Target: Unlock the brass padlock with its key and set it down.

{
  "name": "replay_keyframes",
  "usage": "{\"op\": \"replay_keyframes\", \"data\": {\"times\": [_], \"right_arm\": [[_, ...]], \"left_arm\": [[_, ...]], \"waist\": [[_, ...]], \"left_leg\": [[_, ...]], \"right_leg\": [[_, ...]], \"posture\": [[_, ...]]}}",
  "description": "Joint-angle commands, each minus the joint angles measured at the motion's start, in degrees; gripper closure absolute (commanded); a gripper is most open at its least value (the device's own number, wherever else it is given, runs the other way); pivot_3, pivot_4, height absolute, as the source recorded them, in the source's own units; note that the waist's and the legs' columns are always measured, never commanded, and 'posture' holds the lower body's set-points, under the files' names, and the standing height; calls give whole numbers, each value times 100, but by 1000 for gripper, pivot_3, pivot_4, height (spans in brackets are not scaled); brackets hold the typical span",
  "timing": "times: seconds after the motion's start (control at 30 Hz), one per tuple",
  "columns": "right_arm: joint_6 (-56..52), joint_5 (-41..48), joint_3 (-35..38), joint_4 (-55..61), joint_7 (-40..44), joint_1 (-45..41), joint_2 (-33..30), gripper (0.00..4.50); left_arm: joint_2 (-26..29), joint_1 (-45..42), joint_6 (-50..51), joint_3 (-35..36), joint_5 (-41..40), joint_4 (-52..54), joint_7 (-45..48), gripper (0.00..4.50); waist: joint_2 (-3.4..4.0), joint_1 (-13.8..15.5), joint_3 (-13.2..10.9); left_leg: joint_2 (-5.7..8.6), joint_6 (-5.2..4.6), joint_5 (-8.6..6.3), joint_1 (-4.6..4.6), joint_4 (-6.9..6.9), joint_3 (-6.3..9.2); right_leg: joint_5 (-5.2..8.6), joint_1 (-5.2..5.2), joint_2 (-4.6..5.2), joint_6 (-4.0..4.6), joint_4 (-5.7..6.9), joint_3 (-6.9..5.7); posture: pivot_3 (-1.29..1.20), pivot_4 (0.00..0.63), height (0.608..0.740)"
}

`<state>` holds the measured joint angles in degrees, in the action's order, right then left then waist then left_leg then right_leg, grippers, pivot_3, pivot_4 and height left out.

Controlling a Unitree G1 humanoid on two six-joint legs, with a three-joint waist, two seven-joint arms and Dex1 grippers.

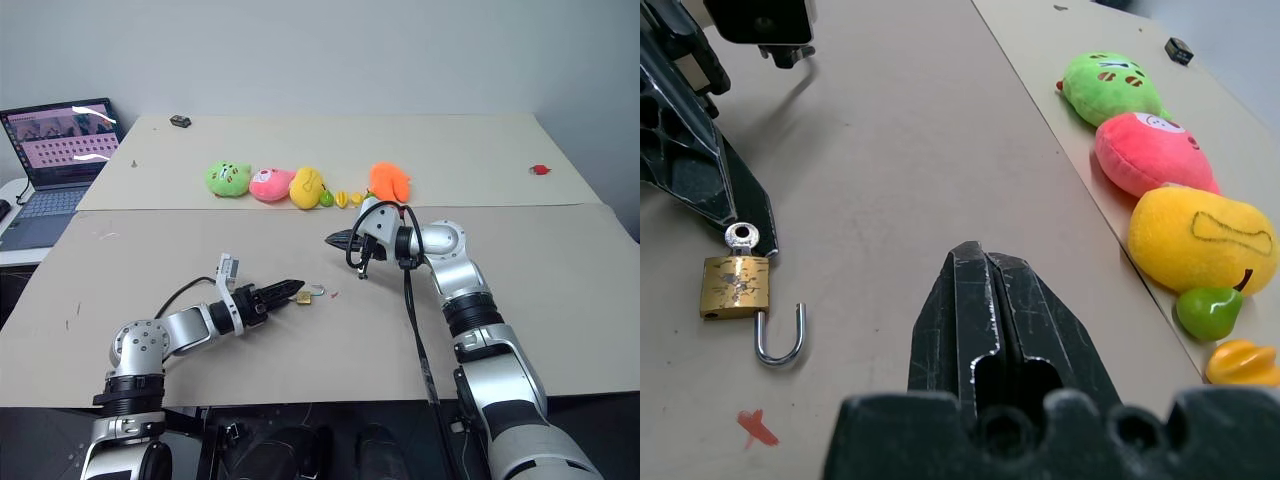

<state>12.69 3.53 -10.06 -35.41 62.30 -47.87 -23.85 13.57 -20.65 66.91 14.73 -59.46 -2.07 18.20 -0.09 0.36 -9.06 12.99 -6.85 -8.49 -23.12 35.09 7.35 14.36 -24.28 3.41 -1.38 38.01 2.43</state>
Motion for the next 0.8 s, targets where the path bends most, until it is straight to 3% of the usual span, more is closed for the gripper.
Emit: {"op": "replay_keyframes", "data": {"times": [0.03,0.2,0.5,0.7,0.8], "right_arm": [[-26,129,220,121,13,-37,-163,4500],[-214,297,515,-23,-115,-97,-288,4500],[-895,523,1337,504,-1430,621,-325,4500],[-1528,773,2174,1010,-2822,1721,-246,4500],[-1807,842,2493,1143,-3448,2158,-166,4500]], "left_arm": [[311,221,-105,110,122,587,3,1292],[696,678,-391,428,372,1060,-227,1292],[855,1409,-2407,169,2295,1830,-688,1292],[358,1998,-3504,299,3348,2039,-1505,1292],[119,2244,-4050,298,3936,2068,-1932,1292]], "waist": [[0,-1,0],[0,-5,0],[1,53,0],[1,132,1],[1,174,1]], "left_leg": [[0,9,5,-1,-1,0],[0,27,17,-3,-13,0],[0,-8,-5,0,-22,-2],[0,21,13,-7,-29,-4],[0,-14,-9,-6,-32,-6]], "right_leg": [[0,-1,0,0,-1,0],[0,-4,0,0,-9,2],[0,1,2,1,-22,2],[0,-2,3,0,-38,4],[0,-1,3,-1,-43,4]], "posture": [[0,150,740],[0,150,740],[0,150,740],[0,150,740],[0,150,740]]}}
